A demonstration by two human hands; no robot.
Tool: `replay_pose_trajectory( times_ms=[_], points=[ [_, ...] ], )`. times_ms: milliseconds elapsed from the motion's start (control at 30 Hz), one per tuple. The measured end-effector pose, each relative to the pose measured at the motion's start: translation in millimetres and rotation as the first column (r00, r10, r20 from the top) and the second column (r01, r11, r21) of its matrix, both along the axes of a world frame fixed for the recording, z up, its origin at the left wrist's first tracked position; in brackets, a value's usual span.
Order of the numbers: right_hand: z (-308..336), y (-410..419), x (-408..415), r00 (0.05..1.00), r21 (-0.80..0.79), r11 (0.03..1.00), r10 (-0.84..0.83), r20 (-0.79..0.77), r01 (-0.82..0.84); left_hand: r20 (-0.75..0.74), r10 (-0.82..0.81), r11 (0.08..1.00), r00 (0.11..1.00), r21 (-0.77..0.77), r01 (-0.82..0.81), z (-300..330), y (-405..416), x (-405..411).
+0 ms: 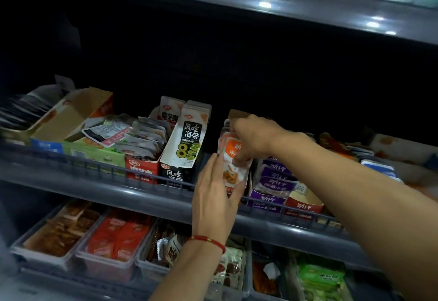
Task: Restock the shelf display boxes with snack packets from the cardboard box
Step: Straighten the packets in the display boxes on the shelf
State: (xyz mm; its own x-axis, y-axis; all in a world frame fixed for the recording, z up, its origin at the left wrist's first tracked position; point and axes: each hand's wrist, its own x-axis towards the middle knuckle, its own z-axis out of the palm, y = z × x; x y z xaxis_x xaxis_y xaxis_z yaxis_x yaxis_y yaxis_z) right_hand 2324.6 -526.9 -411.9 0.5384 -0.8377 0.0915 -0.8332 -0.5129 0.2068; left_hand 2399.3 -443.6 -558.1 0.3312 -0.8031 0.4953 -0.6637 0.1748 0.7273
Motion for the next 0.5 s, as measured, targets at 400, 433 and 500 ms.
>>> replay_pose_trajectory(
  times_ms=[400,433,500],
  points=[
    [7,-7,-16,0.999,-0.037,0.998,-0.045,-0.006,0.045,0.069,-0.001,0.999,0.998,0.049,-0.002,11,-14,3],
    [8,-8,-19,0.999,-0.032,0.998,-0.045,-0.001,0.045,0.052,-0.008,0.998,0.999,0.064,0.005,13,-17,4],
    [9,-11,-24,0.997,-0.016,0.998,-0.067,0.037,0.067,-0.009,-0.023,0.997,1.0,0.07,0.023,16,-23,5]
  ],
)
